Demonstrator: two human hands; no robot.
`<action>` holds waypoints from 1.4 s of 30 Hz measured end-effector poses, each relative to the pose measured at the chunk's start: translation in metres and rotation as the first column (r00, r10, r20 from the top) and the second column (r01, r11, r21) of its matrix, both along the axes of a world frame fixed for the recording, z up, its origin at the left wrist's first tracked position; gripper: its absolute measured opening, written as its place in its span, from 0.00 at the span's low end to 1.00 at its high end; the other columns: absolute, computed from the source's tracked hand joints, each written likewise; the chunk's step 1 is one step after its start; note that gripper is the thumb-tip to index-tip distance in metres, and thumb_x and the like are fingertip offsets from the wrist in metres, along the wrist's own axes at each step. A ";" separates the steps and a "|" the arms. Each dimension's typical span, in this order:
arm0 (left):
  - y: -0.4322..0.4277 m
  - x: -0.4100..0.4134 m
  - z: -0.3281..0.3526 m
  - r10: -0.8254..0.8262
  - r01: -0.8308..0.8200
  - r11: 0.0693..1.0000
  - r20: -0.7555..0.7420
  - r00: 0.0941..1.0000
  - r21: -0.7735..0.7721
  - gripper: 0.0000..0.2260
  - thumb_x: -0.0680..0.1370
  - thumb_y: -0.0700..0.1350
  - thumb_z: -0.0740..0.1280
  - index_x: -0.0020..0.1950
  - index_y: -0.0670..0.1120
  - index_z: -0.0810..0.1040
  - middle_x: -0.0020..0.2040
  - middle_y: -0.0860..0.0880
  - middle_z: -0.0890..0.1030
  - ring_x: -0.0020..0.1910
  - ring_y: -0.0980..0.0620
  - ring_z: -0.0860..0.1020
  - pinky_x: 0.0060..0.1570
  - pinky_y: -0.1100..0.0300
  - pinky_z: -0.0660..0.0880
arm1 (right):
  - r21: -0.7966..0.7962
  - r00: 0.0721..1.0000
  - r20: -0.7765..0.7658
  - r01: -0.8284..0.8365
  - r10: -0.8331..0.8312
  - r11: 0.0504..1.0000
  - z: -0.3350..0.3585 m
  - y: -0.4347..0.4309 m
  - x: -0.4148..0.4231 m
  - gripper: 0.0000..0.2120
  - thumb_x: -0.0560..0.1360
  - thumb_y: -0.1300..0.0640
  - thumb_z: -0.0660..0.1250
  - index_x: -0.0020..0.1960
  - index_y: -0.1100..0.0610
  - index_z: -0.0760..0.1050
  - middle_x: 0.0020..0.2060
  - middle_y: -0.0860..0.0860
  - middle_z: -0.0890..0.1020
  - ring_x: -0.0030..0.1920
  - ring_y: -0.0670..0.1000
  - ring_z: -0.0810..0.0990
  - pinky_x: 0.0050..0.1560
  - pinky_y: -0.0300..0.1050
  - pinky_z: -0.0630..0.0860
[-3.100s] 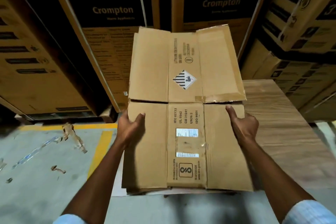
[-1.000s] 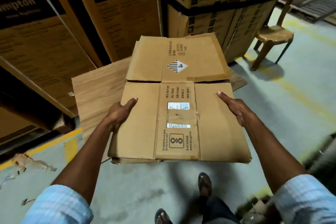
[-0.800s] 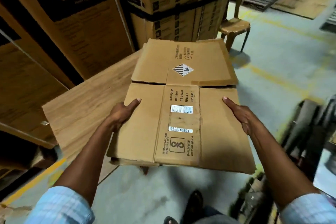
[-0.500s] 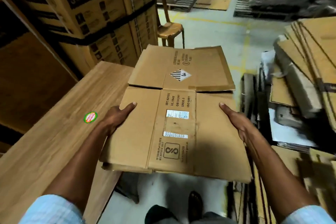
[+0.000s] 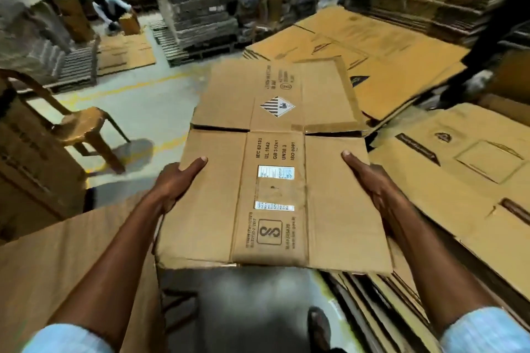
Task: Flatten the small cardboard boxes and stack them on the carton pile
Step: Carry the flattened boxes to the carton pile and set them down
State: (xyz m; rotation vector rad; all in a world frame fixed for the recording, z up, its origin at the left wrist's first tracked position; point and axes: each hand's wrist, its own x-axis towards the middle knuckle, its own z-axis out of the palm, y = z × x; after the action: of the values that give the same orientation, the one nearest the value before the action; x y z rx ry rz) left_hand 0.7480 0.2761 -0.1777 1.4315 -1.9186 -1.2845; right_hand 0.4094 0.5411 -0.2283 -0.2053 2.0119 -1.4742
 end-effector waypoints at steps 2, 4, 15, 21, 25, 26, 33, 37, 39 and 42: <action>0.000 -0.032 0.006 -0.088 0.088 0.996 0.000 0.996 -0.009 0.24 0.77 0.62 0.72 0.62 0.43 0.82 0.56 0.48 0.83 0.58 0.49 0.81 0.50 0.61 0.72 | -0.015 0.997 -0.011 0.072 -0.073 0.997 0.012 0.029 -0.008 0.57 0.52 0.20 0.75 0.67 0.58 0.78 0.58 0.55 0.85 0.56 0.58 0.85 0.65 0.58 0.78; -0.002 -0.063 0.010 -0.161 0.161 0.987 -0.050 0.986 -0.004 0.22 0.73 0.66 0.74 0.54 0.49 0.84 0.51 0.51 0.86 0.53 0.49 0.85 0.49 0.58 0.78 | -0.040 0.991 -0.021 0.132 -0.133 0.990 0.023 0.055 -0.022 0.53 0.53 0.21 0.76 0.64 0.58 0.80 0.53 0.54 0.87 0.52 0.58 0.86 0.62 0.59 0.79; 0.052 -0.283 0.023 -0.465 0.482 0.875 -0.213 0.859 0.033 0.14 0.76 0.59 0.75 0.53 0.50 0.84 0.51 0.52 0.87 0.49 0.52 0.86 0.51 0.53 0.83 | -0.138 0.925 -0.098 0.353 -0.367 0.925 0.052 0.184 -0.120 0.55 0.58 0.21 0.74 0.72 0.58 0.74 0.70 0.55 0.77 0.71 0.58 0.74 0.73 0.58 0.65; 0.087 -0.387 0.013 -0.552 0.574 0.815 -0.195 0.811 0.082 0.14 0.77 0.58 0.75 0.50 0.48 0.82 0.47 0.51 0.87 0.42 0.55 0.86 0.37 0.61 0.82 | -0.136 0.865 -0.105 0.476 -0.490 0.869 0.037 0.235 -0.171 0.56 0.58 0.20 0.73 0.72 0.57 0.73 0.71 0.55 0.76 0.73 0.58 0.72 0.74 0.62 0.64; 0.097 -0.464 0.009 -0.635 0.649 0.759 -0.158 0.756 0.051 0.22 0.74 0.62 0.76 0.55 0.45 0.84 0.48 0.51 0.87 0.41 0.56 0.86 0.39 0.61 0.82 | -0.119 0.811 -0.119 0.561 -0.572 0.820 0.035 0.254 -0.198 0.55 0.62 0.21 0.70 0.74 0.60 0.70 0.73 0.57 0.74 0.74 0.61 0.70 0.74 0.63 0.64; 0.098 -0.486 0.009 -0.660 0.674 0.737 -0.163 0.733 0.047 0.23 0.74 0.61 0.75 0.58 0.44 0.84 0.49 0.51 0.87 0.42 0.57 0.86 0.40 0.61 0.82 | -0.118 0.799 -0.126 0.576 -0.587 0.809 0.035 0.256 -0.206 0.54 0.63 0.21 0.69 0.75 0.59 0.70 0.74 0.58 0.72 0.74 0.61 0.69 0.74 0.63 0.63; 0.092 -0.641 -0.015 -0.783 0.782 0.622 -0.036 0.621 -0.041 0.40 0.66 0.76 0.71 0.62 0.45 0.82 0.56 0.48 0.85 0.53 0.47 0.84 0.59 0.46 0.81 | -0.020 0.699 -0.144 0.705 -0.700 0.709 0.021 0.254 -0.277 0.48 0.71 0.23 0.62 0.76 0.58 0.67 0.75 0.58 0.71 0.73 0.64 0.70 0.66 0.61 0.69; 0.096 -0.713 -0.048 -0.819 0.820 0.572 0.024 0.573 -0.030 0.44 0.71 0.76 0.67 0.70 0.40 0.77 0.66 0.45 0.80 0.61 0.43 0.80 0.65 0.47 0.76 | 0.071 0.603 -0.092 0.798 -0.793 0.598 -0.016 0.254 -0.320 0.45 0.67 0.21 0.63 0.67 0.57 0.74 0.58 0.54 0.78 0.54 0.57 0.76 0.51 0.55 0.73; 0.102 -0.743 -0.078 -0.853 0.852 0.522 0.049 0.520 0.039 0.44 0.75 0.73 0.64 0.76 0.39 0.70 0.72 0.44 0.75 0.69 0.42 0.75 0.69 0.48 0.72 | 0.148 0.604 -0.067 0.793 -0.794 0.590 -0.053 0.261 -0.344 0.42 0.65 0.20 0.65 0.58 0.56 0.75 0.53 0.54 0.79 0.50 0.57 0.77 0.49 0.53 0.75; 0.108 -0.764 -0.140 -0.883 0.872 0.463 0.158 0.441 0.157 0.36 0.83 0.63 0.61 0.81 0.39 0.62 0.78 0.40 0.68 0.74 0.39 0.70 0.68 0.52 0.68 | 0.271 0.646 -0.124 0.752 -0.753 0.601 -0.097 0.256 -0.356 0.40 0.74 0.27 0.65 0.71 0.58 0.72 0.65 0.60 0.78 0.61 0.62 0.77 0.59 0.53 0.72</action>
State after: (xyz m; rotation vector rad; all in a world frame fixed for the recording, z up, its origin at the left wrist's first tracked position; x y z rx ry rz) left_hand -0.0163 0.3836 -0.3177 0.4720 -3.0031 -1.6104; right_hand 0.0532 0.7967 -0.3256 0.9072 2.4213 -1.5682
